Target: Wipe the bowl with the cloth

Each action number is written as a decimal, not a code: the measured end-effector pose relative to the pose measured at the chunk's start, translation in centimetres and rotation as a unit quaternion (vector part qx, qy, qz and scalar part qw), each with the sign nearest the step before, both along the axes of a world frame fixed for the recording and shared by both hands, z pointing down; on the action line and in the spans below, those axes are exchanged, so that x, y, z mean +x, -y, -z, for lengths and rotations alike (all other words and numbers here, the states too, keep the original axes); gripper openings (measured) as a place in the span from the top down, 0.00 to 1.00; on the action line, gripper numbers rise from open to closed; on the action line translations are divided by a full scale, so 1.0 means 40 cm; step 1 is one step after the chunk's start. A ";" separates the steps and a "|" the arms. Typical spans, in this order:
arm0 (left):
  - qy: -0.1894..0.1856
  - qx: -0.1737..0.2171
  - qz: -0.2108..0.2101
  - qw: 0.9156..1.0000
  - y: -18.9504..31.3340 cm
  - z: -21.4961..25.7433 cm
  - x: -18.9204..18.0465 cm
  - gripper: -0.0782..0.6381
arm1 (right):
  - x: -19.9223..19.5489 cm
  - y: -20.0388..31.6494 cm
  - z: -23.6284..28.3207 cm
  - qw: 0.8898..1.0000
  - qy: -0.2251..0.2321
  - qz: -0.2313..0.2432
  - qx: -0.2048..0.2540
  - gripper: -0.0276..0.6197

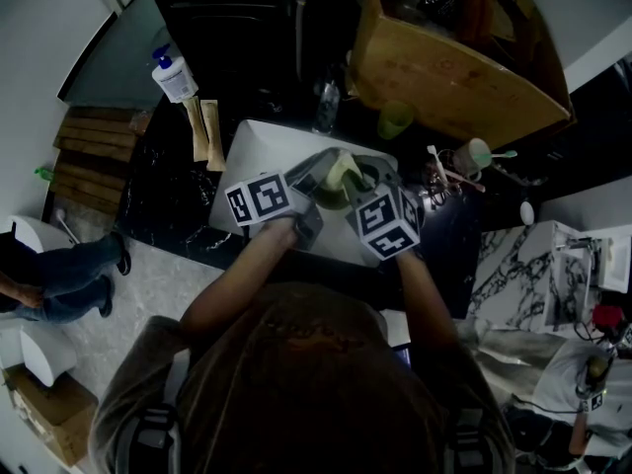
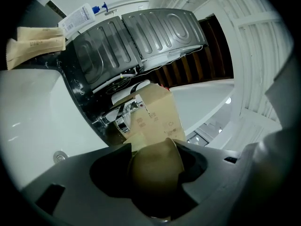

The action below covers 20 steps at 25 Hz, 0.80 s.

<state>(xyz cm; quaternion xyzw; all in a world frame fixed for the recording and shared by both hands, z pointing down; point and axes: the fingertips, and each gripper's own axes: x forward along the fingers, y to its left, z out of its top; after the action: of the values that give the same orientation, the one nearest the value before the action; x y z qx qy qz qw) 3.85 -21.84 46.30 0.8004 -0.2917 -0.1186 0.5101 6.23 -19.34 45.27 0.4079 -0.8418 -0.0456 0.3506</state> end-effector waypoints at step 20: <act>0.042 0.025 0.009 0.999 0.015 -0.002 -0.020 0.56 | -0.032 -0.080 -0.089 0.995 0.013 0.037 -0.093 0.93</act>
<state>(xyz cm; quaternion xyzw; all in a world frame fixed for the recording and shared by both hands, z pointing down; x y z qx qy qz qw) 3.05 -22.43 46.36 0.8148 -0.3170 -0.0964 0.4757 4.93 -16.16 48.84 0.3427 -0.8613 0.0246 0.3742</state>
